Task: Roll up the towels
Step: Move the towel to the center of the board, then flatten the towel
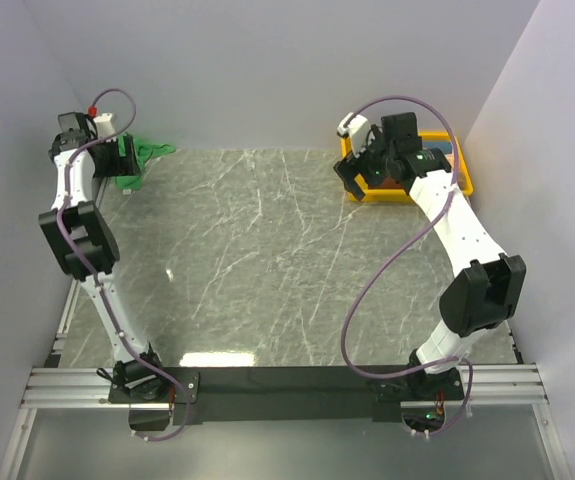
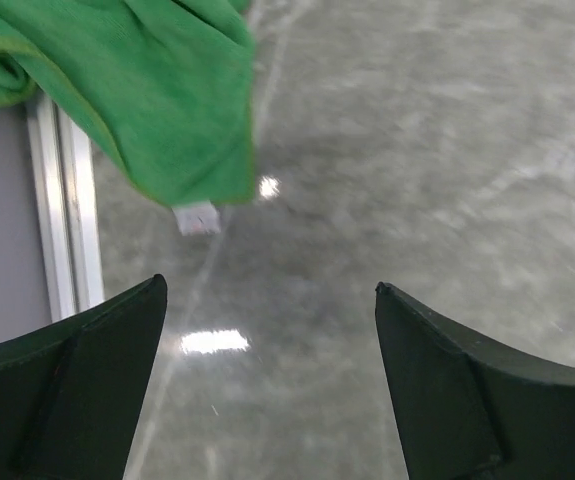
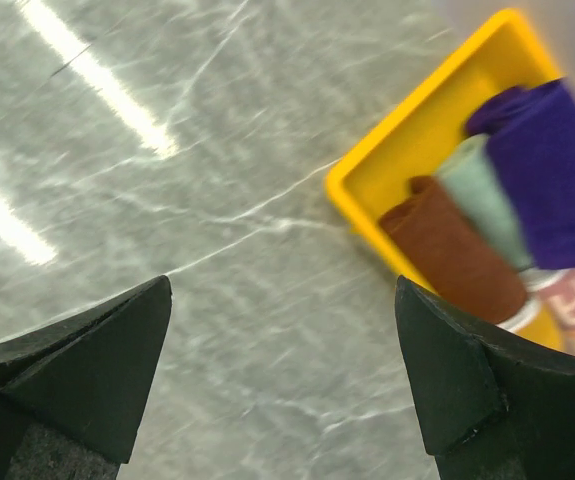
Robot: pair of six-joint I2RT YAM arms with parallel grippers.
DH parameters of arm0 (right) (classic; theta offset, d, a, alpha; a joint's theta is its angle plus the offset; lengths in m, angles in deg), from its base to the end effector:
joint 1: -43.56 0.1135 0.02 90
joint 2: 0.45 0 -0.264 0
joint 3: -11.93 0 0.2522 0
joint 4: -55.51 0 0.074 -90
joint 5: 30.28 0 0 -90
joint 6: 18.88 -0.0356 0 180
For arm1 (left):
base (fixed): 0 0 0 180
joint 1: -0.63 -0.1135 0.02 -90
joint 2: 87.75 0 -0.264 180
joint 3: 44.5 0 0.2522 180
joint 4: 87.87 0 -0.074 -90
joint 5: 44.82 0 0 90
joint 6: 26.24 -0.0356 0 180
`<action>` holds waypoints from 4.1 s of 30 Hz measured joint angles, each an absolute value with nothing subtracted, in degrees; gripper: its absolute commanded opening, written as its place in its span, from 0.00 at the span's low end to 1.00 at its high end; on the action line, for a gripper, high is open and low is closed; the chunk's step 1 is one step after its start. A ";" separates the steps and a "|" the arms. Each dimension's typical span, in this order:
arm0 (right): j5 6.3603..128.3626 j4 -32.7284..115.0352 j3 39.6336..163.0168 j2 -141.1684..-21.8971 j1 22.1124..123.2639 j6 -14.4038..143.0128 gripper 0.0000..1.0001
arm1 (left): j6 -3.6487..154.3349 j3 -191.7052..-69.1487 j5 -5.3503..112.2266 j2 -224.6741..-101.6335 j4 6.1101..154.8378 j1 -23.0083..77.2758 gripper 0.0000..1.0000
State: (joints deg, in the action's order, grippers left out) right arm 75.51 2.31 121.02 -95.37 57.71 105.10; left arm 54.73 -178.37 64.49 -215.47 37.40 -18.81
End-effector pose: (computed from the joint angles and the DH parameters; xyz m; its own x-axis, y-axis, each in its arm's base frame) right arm 0.3576 0.1002 0.3701 -0.2603 -0.6203 -0.7399 -0.7063 0.6448 -0.2921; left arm 0.4787 0.1565 0.2687 -0.7153 -0.0954 -0.6923 0.0045 0.9900 -0.1411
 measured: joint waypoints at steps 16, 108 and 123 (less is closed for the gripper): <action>71.73 -8.05 124.58 -96.48 59.05 105.01 0.99 | 46.99 -187.84 55.35 -231.40 41.79 -18.68 0.82; 66.90 -6.74 90.22 -103.89 69.52 87.00 0.34 | 42.07 -121.33 71.96 -183.91 33.31 -13.61 0.52; 69.87 -9.87 93.00 -102.88 69.52 89.03 0.43 | 42.49 -121.26 72.05 -183.91 33.55 -13.71 0.51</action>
